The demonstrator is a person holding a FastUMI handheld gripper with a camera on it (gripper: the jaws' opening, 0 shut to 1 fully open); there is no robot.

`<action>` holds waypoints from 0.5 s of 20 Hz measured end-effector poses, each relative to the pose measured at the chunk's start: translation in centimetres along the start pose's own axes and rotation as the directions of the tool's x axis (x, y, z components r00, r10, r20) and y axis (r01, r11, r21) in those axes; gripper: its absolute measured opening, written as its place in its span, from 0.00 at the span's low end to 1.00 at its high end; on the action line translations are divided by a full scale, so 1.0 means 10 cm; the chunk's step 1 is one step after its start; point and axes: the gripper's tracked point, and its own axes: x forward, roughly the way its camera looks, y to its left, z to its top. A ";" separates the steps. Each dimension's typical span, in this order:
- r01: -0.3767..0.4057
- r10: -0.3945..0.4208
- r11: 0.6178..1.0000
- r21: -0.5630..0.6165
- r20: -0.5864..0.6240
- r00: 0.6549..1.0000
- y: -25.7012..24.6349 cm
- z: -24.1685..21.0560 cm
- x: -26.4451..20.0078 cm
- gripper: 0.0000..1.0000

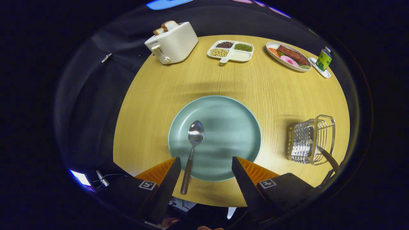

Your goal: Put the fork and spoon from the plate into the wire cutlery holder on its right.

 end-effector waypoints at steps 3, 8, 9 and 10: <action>0.031 -0.031 0.999 0.006 -0.053 0.998 0.03 -0.06 0.22 0.99; 0.106 -0.104 0.994 0.006 -0.113 0.988 -0.04 -0.18 0.46 1.00; 0.114 -0.113 0.993 0.002 -0.125 0.986 -0.05 -0.21 0.48 1.00; 0.126 -0.125 0.992 -0.005 -0.137 0.983 -0.07 -0.24 0.50 0.99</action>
